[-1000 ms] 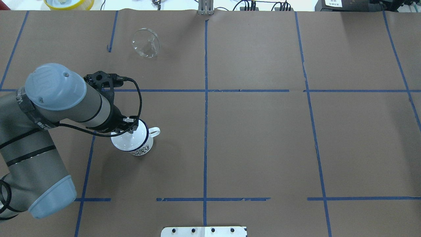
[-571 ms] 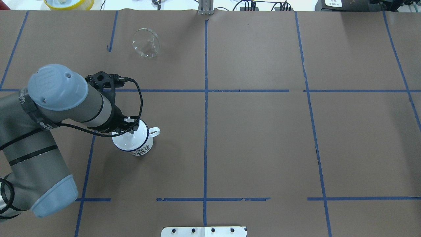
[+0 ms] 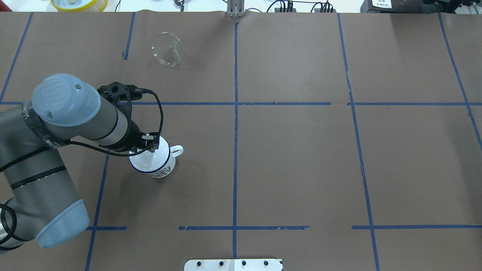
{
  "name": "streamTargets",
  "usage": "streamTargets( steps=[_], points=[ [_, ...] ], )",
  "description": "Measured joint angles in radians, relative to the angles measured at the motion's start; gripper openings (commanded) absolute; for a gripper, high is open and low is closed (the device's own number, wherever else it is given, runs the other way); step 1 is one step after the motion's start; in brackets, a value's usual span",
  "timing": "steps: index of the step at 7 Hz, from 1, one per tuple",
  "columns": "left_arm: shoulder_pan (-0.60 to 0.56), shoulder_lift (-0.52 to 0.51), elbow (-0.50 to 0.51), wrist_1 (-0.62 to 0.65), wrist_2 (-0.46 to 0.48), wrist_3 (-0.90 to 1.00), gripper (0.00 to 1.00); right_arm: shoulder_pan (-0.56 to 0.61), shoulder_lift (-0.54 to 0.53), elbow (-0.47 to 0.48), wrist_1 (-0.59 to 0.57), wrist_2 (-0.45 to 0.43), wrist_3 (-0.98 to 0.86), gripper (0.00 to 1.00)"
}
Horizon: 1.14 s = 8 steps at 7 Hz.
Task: Remove funnel from cup
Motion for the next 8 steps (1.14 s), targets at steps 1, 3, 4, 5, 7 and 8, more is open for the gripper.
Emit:
streamTargets(
  steps=[1,3,4,5,7,8],
  points=[
    [-0.004,0.004,-0.007,0.0,0.0,0.001,1.0,0.0,0.0,0.0,0.0,0.0,0.0,1.0],
    [-0.059,0.03,-0.042,-0.001,-0.009,0.096,1.0,0.0,0.0,0.0,0.0,0.0,0.0,1.0],
    [-0.149,0.07,-0.052,-0.008,-0.059,0.245,1.0,0.0,0.0,0.0,0.0,0.0,0.0,1.0],
    [-0.276,0.13,-0.052,-0.018,-0.151,0.449,1.0,0.0,0.0,0.0,0.0,0.0,0.0,1.0],
    [-0.561,0.281,0.001,-0.029,-0.349,0.781,1.0,0.0,0.0,0.0,0.0,0.0,0.0,1.0],
    [-0.664,0.363,0.056,-0.03,-0.4,0.85,1.0,0.0,0.0,0.0,0.0,0.0,0.0,1.0]
  ],
)
